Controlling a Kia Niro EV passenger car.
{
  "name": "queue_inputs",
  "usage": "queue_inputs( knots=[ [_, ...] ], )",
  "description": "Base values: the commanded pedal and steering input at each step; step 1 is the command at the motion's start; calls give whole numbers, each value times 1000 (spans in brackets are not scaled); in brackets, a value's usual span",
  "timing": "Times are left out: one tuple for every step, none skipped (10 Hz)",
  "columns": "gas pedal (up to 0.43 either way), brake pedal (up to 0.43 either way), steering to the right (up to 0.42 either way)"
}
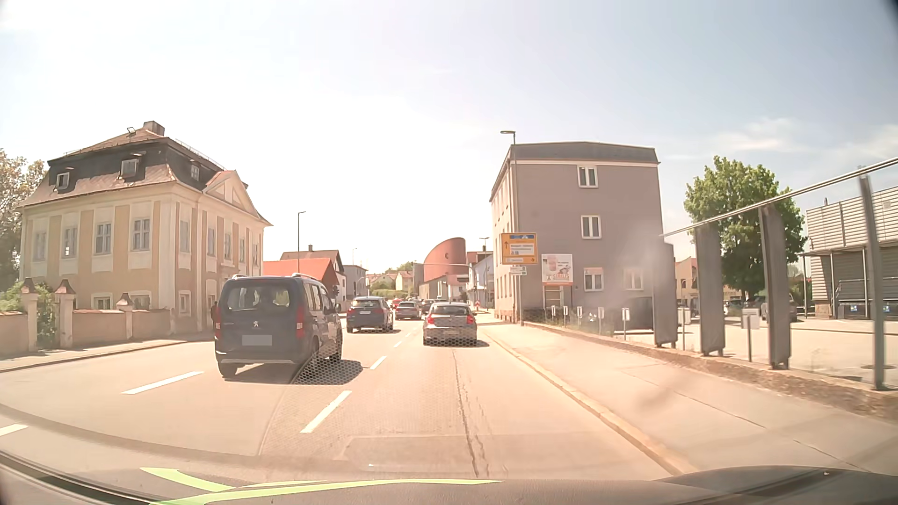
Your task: Follow the waypoints while adhering to traffic rules and regulations
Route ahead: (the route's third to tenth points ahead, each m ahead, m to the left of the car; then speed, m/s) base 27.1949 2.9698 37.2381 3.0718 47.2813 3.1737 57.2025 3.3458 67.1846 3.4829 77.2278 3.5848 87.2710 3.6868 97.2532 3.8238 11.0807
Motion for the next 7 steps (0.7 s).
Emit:
queue_inputs(
  knots=[
    [98,0,-4],
    [98,0,-4],
    [98,0,-4],
    [98,0,-4],
    [98,0,-4],
    [98,0,-4],
    [98,0,-4]
  ],
)
